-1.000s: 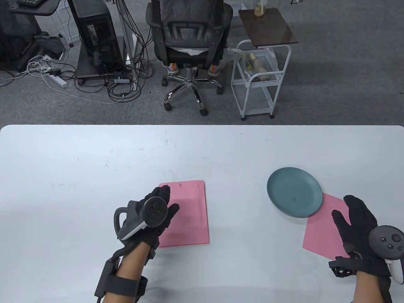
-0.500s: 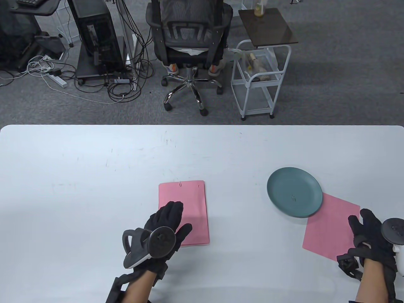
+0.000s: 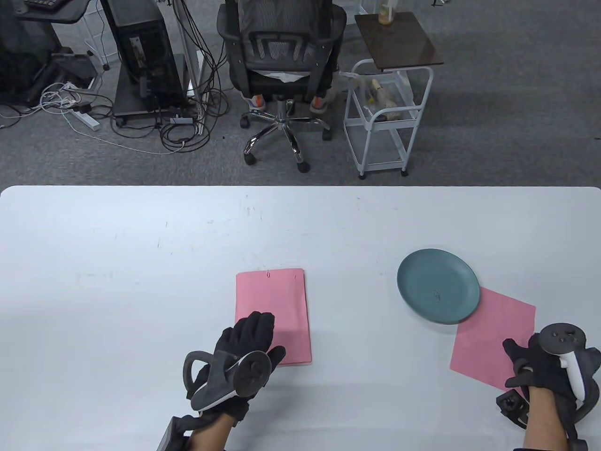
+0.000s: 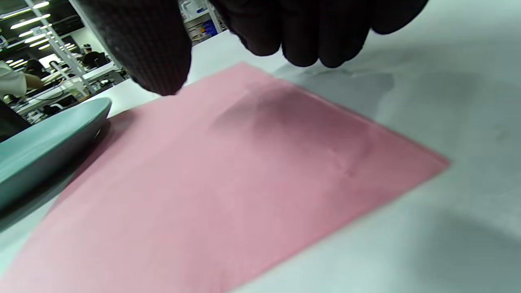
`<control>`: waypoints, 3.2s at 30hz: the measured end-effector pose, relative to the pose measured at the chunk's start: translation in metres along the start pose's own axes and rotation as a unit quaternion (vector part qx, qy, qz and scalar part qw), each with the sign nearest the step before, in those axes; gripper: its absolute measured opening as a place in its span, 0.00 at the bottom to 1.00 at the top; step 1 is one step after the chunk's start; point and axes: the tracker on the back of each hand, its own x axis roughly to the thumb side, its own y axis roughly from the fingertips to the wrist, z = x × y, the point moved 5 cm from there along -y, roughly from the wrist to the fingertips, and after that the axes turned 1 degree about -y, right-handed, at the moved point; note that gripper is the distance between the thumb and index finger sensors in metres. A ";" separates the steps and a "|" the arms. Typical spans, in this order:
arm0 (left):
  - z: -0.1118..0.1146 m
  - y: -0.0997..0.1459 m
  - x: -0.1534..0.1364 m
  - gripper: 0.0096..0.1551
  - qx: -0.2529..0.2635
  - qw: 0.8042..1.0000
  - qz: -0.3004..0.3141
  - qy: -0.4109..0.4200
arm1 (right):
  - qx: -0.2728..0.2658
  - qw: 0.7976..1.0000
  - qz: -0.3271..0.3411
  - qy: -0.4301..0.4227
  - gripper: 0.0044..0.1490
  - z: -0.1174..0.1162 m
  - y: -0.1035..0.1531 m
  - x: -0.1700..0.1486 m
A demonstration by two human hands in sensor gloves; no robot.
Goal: Pinch and push to attach paper clips
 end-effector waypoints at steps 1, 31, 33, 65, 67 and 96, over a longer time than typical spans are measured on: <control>0.000 0.000 0.000 0.43 -0.001 1.000 0.000 0.002 | -0.008 1.000 0.011 0.010 0.51 -0.002 0.001 0.005; 0.008 -0.002 0.015 0.43 -0.032 0.999 0.018 -0.007 | 0.050 0.990 0.012 0.132 0.64 -0.048 0.014 0.057; 0.008 -0.002 0.016 0.43 -0.033 0.999 0.018 -0.009 | 0.056 0.991 0.007 0.122 0.64 -0.045 0.012 0.055; 0.012 -0.004 0.021 0.43 -0.055 0.998 0.025 -0.013 | -0.185 0.976 0.058 -0.103 0.52 0.068 0.051 0.028; 0.012 -0.004 0.022 0.43 -0.054 0.998 0.025 -0.012 | -0.184 0.964 0.098 -0.164 0.52 0.071 0.057 0.031; 0.034 -0.014 0.038 0.48 -0.094 0.920 0.103 0.367 | 0.320 0.726 0.427 -0.434 0.52 -0.068 0.157 0.177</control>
